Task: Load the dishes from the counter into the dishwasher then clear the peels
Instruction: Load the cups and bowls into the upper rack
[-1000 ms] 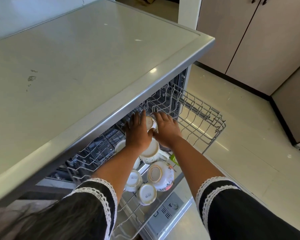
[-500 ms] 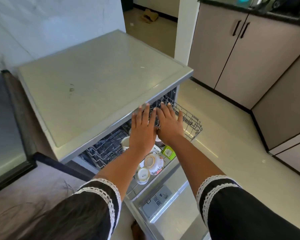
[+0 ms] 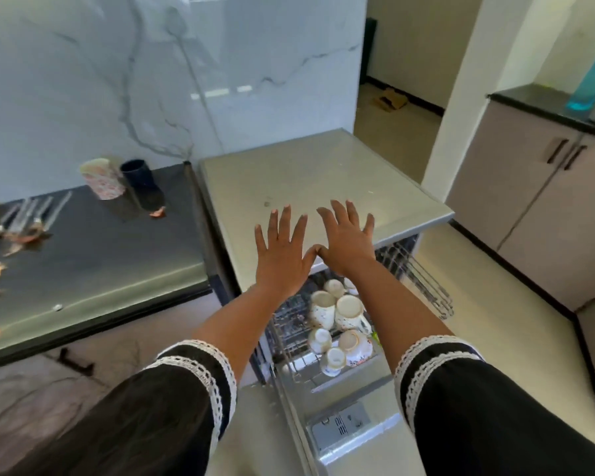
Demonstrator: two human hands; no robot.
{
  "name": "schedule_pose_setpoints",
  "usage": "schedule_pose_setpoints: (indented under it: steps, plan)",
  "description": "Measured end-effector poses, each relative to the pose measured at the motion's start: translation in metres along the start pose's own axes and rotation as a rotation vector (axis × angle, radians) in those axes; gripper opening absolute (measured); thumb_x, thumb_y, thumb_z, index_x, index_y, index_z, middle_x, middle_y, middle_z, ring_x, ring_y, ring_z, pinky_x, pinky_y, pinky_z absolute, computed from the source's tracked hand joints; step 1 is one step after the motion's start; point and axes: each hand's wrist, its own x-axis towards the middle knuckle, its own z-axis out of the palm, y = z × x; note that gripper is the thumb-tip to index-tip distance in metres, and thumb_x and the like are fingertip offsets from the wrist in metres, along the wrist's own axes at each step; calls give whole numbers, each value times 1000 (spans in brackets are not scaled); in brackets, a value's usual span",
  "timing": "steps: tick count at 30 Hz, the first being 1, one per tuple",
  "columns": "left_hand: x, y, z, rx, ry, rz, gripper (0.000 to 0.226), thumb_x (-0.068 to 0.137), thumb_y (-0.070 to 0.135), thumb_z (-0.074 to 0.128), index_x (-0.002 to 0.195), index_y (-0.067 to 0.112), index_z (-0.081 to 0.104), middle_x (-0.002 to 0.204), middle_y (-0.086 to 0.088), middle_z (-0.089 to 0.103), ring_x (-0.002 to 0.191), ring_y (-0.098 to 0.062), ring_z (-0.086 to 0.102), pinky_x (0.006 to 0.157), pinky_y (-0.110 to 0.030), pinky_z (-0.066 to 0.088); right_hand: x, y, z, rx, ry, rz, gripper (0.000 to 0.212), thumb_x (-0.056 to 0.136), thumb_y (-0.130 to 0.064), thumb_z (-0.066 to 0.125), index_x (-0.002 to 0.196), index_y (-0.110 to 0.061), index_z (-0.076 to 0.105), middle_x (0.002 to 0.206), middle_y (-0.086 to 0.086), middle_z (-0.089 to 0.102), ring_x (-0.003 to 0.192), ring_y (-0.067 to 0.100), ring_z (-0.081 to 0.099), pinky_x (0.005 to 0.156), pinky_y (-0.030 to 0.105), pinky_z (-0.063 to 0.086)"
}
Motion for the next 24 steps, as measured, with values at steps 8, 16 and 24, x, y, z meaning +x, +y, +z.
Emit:
schedule_pose_setpoints:
  steps: [8, 16, 24]
  plan:
    - [-28, -153, -49, -84, 47, -353, 72, 96, 58, 32, 154, 22, 10, 162, -5, -6, 148, -26, -11, 116, -56, -2, 43, -126, -12, 72, 5, -275, 63, 95, -46, 52, 148, -26, 24, 160, 4, 14, 149, 30, -1, 115, 61, 4]
    - [-18, -276, -52, -243, 56, -575, 74, 95, 58, 36, 154, 21, 10, 161, -7, -3, 148, -27, -7, 117, -54, 1, 90, -244, 18, 84, -91, -410, 66, 94, -47, 53, 150, -26, 23, 159, 4, 15, 149, 30, -1, 114, 61, 3]
    - [45, -402, -42, -288, 8, -527, 77, 95, 57, 39, 154, 20, 6, 161, -6, -3, 148, -27, -6, 117, -53, 3, 184, -355, 54, 152, -158, -407, 65, 93, -43, 56, 149, -24, 27, 157, 4, 20, 149, 29, 3, 116, 61, 5]
